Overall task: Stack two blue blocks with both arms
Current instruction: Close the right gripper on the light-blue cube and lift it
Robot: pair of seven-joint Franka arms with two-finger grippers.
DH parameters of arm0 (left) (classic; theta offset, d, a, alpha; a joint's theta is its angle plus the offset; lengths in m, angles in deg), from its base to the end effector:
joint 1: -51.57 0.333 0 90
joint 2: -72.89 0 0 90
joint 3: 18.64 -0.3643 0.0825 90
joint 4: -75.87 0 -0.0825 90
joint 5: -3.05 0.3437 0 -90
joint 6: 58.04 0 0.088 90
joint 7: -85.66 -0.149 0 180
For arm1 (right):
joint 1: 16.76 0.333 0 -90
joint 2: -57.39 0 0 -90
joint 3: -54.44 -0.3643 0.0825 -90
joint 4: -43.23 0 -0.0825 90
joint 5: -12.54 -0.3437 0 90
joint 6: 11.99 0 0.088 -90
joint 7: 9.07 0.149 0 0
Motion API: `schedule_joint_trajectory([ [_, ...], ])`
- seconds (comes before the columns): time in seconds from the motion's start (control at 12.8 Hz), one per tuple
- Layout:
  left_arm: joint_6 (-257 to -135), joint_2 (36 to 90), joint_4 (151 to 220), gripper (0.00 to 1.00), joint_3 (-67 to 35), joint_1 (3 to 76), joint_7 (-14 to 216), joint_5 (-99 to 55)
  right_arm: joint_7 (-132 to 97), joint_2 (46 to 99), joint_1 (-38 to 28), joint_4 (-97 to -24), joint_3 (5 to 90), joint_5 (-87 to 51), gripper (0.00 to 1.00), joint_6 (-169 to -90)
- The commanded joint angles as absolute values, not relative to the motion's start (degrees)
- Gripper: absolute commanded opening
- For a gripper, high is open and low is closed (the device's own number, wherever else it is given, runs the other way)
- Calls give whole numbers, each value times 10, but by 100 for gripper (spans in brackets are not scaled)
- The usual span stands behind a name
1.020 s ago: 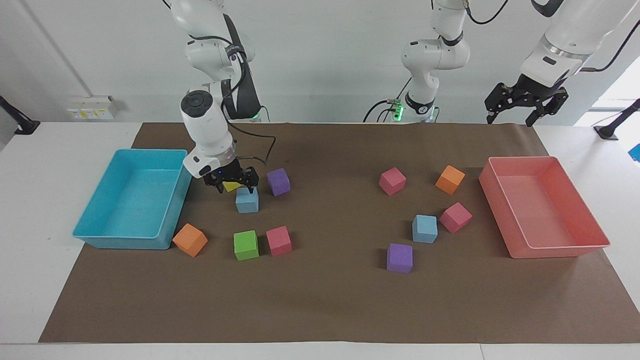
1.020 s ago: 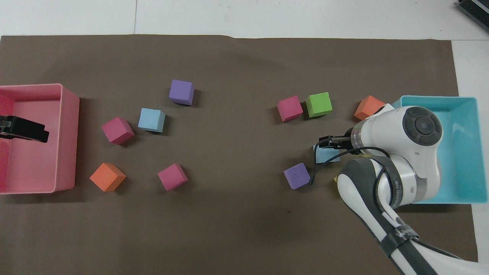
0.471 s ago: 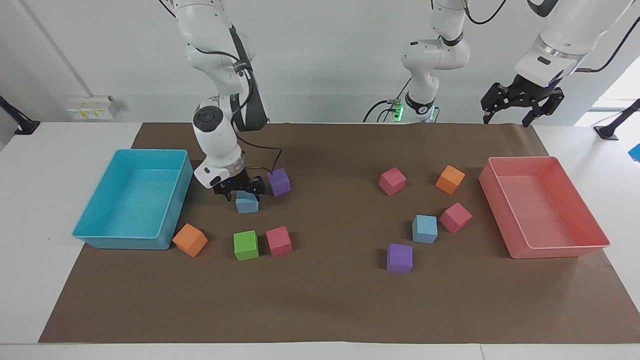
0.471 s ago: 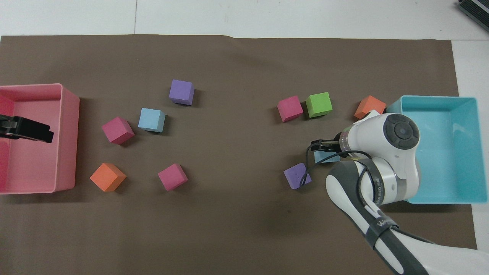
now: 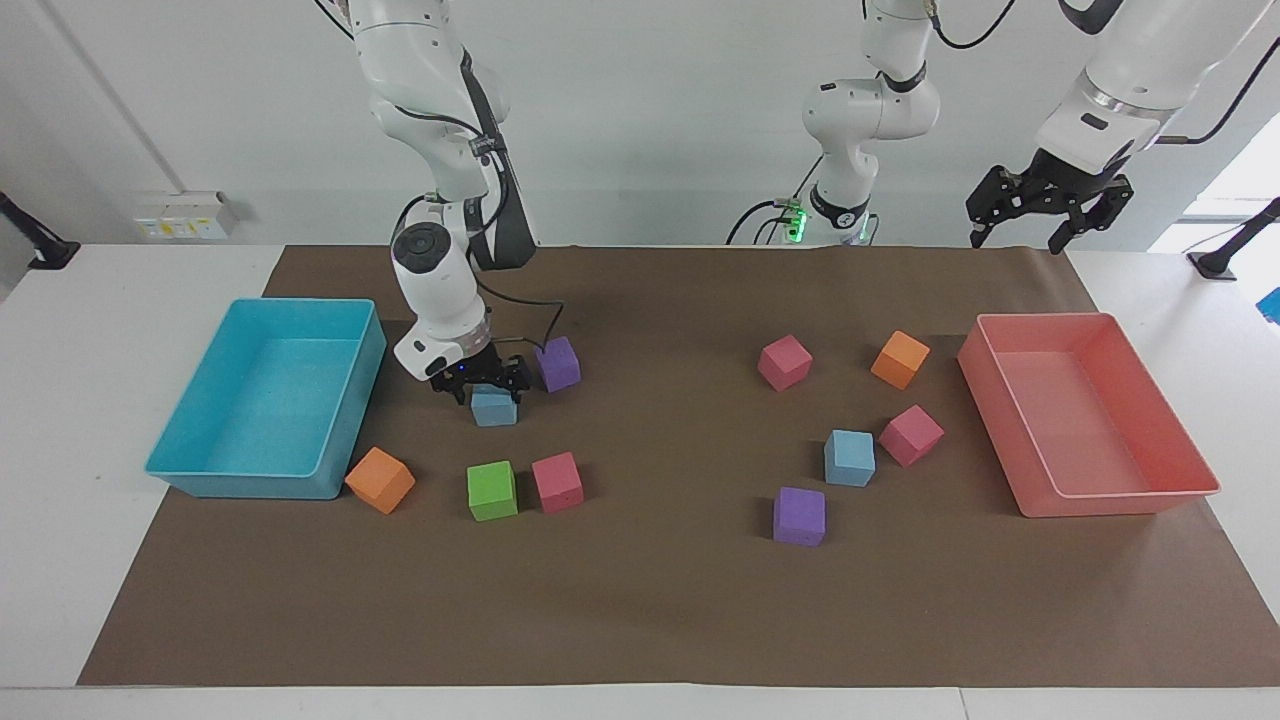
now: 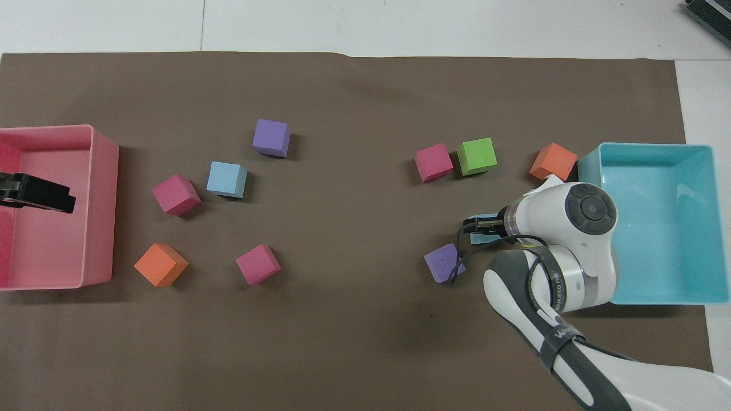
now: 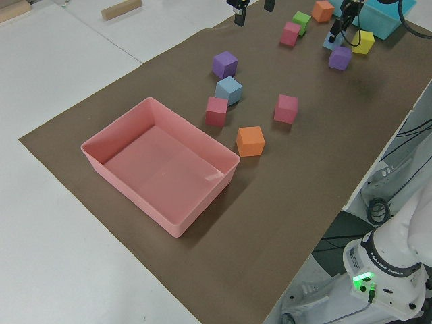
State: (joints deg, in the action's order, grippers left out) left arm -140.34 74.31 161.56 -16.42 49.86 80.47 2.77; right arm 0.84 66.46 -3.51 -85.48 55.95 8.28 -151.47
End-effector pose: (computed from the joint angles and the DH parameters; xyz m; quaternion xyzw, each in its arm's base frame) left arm 0.4888 -0.0347 0.6637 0.9967 -0.0798 -0.0172 0.0021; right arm 0.5120 0.1088 0.3344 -0.9996 0.0117 -0.0104 0.0249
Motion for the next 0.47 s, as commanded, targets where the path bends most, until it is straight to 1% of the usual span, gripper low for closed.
schedule_joint_trajectory([
  [0.0, -1398, 745, 1609, 100, -159, 507, 801, 31, -16, 666, -36, -870, 559, 64, 100, -1530],
  [0.31, -1398, 745, 1609, 100, -159, 508, 801, 31, -17, 665, -35, -874, 558, 64, 100, -1532],
  [0.39, -1398, 745, 1608, 100, -159, 508, 801, 31, -16, 666, -35, -873, 558, 64, 77, -1532],
])
